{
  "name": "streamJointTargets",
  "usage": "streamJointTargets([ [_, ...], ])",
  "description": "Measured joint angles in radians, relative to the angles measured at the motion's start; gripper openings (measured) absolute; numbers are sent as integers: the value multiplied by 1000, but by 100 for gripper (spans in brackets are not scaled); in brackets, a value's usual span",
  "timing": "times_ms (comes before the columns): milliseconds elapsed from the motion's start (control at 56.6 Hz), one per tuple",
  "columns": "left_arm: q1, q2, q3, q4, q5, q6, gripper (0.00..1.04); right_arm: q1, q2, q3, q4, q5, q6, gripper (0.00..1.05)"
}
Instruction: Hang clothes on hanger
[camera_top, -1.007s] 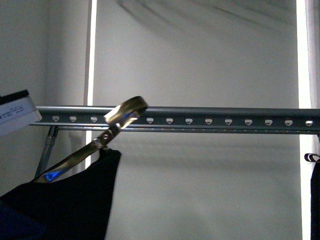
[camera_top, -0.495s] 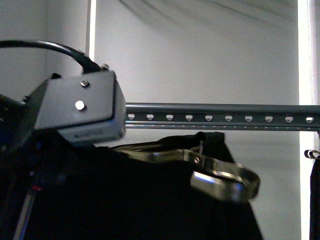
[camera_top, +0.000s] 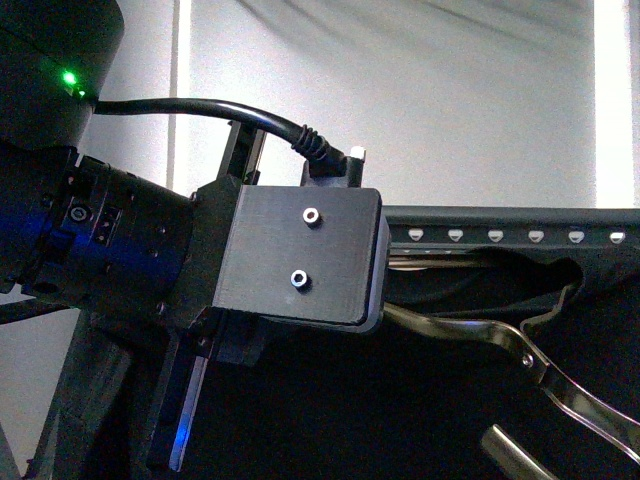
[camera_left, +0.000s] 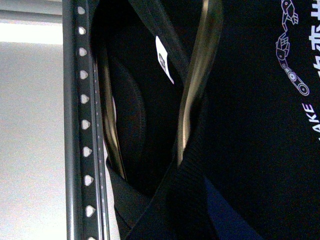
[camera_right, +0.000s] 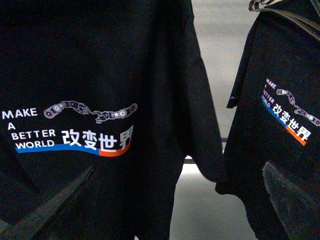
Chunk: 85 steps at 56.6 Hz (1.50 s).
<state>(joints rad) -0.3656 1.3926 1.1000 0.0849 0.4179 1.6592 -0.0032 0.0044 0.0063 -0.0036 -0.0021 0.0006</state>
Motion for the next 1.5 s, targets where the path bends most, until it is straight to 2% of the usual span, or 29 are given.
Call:
streamJointTargets([
  [124, 0, 0, 0, 0, 0, 0, 5, 0, 0, 0, 0, -1, 0, 97],
  [159, 2, 0, 0, 0, 0, 0, 5, -19, 17, 9, -24, -73, -21, 97],
  [177, 2, 0, 0, 0, 0, 0, 5, -34, 28, 19, -45, -123, -33, 97],
  [194, 2, 0, 0, 0, 0, 0, 5, -72, 64, 41, -85, -228, -61, 97],
  [247, 5, 0, 1, 0, -1, 0, 5, -142, 145, 69, -99, -361, -103, 97],
  [265, 5, 0, 1, 0, -5, 1, 5, -188, 200, 86, -82, -486, -145, 97],
  [300, 3, 0, 1, 0, -5, 3, 5, -290, 333, 121, 19, -667, -224, 97],
  [353, -1, 0, 1, 0, -1, 3, 5, -362, 452, 150, 170, -758, -308, 97],
  [495, 1, 0, 1, 0, -1, 5, 5, -378, 648, 209, 480, -745, -472, 97],
  [601, 4, 0, 1, 0, -7, 10, 5, -336, 870, 334, 787, -775, -712, 97],
  [654, 4, 1, 1, 0, -7, 10, 5, -306, 960, 412, 840, -828, -846, 97],
  [742, 3, 1, 1, 0, -6, 10, 5, -272, 1042, 497, 809, -897, -1015, 97],
  [813, 3, 1, 1, 0, -6, 10, 5, -251, 1085, 552, 734, -935, -1130, 97],
  [848, 3, 1, 1, 0, -6, 10, 5, -233, 1117, 597, 656, -949, -1244, 97],
  [901, 4, 1, 1, 0, -7, 10, 5, -206, 1163, 670, 546, -930, -1379, 97],
  [1060, 4, 1, 1, 0, -6, 10, 5, -138, 1273, 844, 349, -824, -1595, 97],
  [1360, 3, 1, 1, 0, -6, 10, 5, -65, 1442, 1084, 263, -644, -1608, 97],
  [1502, 3, 1, 1, 0, -6, 10, 5, -61, 1476, 1113, 255, -615, -1596, 82],
])
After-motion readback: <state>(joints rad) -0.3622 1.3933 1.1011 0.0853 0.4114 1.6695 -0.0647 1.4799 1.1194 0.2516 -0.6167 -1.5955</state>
